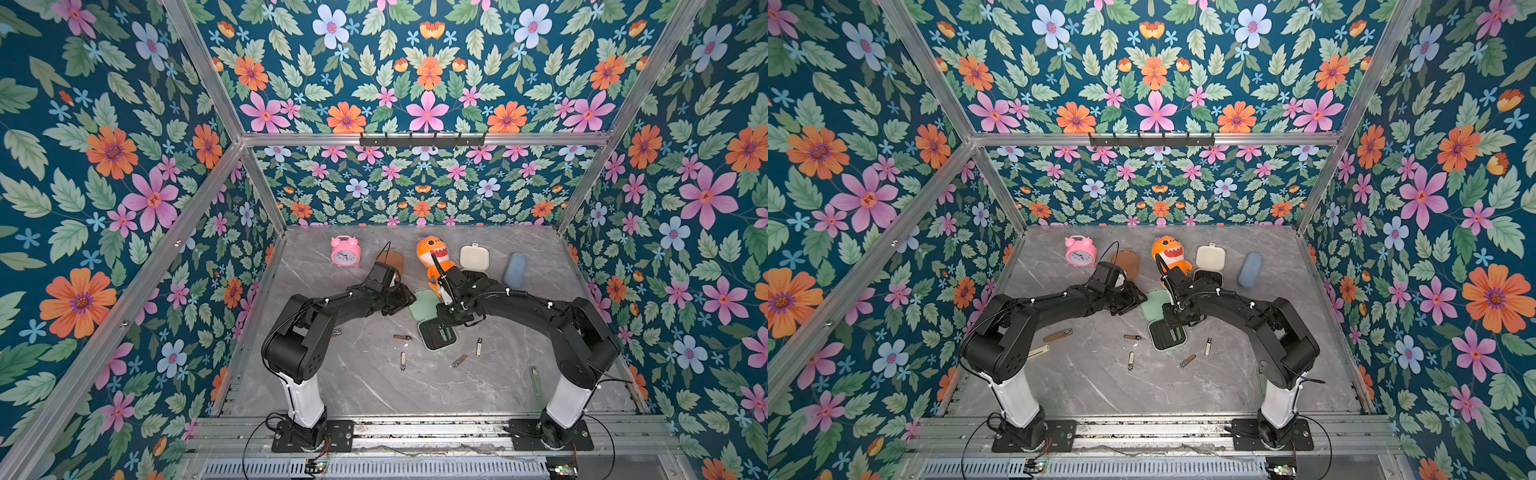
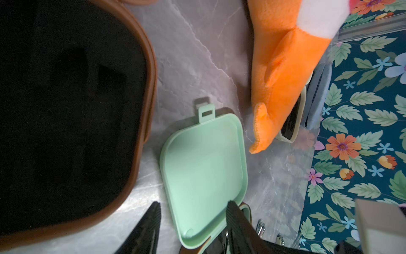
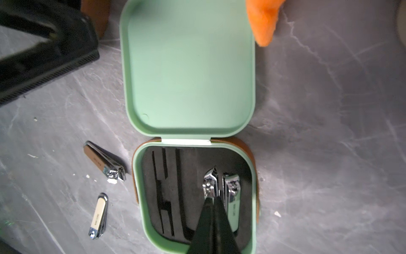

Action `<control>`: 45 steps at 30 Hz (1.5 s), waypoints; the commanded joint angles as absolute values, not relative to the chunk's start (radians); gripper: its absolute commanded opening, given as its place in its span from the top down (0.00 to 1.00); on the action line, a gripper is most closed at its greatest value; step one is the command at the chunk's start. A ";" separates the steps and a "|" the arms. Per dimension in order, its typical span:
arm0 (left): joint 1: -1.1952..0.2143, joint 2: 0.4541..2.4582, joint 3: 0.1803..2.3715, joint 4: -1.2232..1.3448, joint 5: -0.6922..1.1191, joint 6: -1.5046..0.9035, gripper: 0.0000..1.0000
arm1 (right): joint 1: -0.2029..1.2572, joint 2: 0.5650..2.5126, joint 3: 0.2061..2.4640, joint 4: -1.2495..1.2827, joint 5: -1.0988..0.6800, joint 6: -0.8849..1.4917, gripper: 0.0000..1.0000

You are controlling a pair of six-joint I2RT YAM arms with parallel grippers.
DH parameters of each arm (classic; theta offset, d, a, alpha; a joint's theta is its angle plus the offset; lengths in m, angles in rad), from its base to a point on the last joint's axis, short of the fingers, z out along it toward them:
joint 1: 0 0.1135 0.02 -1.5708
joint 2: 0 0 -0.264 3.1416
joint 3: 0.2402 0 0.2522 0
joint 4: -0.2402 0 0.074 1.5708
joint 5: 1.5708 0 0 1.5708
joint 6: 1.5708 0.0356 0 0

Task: Organize nail clipper sets
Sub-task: Adjust the storage box at the center of the board, then adjust the nail clipper in the storage box.

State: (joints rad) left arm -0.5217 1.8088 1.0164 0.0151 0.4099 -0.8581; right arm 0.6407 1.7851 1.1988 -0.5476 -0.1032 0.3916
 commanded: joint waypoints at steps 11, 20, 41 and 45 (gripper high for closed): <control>-0.522 1.807 1.016 0.025 0.411 -0.848 0.49 | 0.623 1.810 1.193 -0.556 -0.102 0.383 1.00; -0.522 1.808 1.017 0.023 0.411 -0.848 0.49 | 0.622 1.827 1.199 -0.551 -0.122 0.380 1.00; -0.522 1.813 1.017 0.026 0.413 -0.846 0.49 | 0.623 1.840 1.196 -0.555 -0.112 0.389 1.00; -0.522 1.812 1.017 0.026 0.413 -0.846 0.49 | 0.623 1.811 1.215 -0.574 -0.101 0.388 0.94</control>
